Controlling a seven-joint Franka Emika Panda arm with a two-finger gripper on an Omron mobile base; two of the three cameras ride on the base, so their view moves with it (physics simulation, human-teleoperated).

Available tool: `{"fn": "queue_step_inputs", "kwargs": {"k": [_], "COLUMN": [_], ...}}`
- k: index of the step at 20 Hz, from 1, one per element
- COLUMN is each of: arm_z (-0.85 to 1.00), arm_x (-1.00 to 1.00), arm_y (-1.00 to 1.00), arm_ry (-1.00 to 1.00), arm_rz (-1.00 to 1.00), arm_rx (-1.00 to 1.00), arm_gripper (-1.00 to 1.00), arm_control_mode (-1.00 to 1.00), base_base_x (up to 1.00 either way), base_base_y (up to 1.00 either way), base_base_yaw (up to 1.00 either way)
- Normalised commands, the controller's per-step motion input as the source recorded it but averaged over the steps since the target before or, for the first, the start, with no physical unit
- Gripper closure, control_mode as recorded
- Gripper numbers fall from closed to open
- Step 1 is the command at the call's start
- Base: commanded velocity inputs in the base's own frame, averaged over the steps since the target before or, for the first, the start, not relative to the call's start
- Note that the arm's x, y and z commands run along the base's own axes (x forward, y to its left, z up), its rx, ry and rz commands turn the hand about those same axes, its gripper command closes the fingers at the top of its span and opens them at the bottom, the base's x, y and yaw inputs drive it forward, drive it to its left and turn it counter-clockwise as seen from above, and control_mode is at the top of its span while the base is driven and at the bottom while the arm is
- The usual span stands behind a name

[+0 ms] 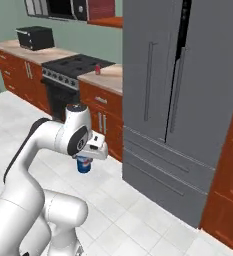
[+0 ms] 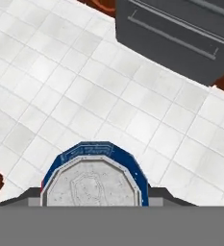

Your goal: Four empty soda cans are scattered around the kitchen. Gather all the cans and cluster them next to the stove for recycling.

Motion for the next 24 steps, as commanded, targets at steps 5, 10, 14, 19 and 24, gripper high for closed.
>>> {"fn": "queue_step_inputs", "kwargs": {"k": [5, 10, 14, 19, 24], "arm_z": [0.00, 0.00, 0.00, 0.00, 0.00], "arm_x": [0.00, 0.00, 0.00, 0.00, 0.00], "arm_y": [0.00, 0.00, 0.00, 0.00, 0.00], "arm_ry": [0.00, 0.00, 0.00, 0.00, 0.00], "arm_rz": [0.00, 0.00, 0.00, 0.00, 0.00], "arm_rx": [0.00, 0.00, 0.00, 0.00, 0.00], "arm_gripper": [1.00, 1.00, 1.00, 1.00, 1.00], "arm_control_mode": [1.00, 1.00, 1.00, 1.00, 1.00], "base_base_x": [0.95, 1.00, 1.00, 0.99, 0.99], "base_base_y": [-0.25, -0.39, -0.42, -0.14, 0.13], "base_base_yaw": [0.77, 0.68, 0.57, 0.42, 0.28]}}
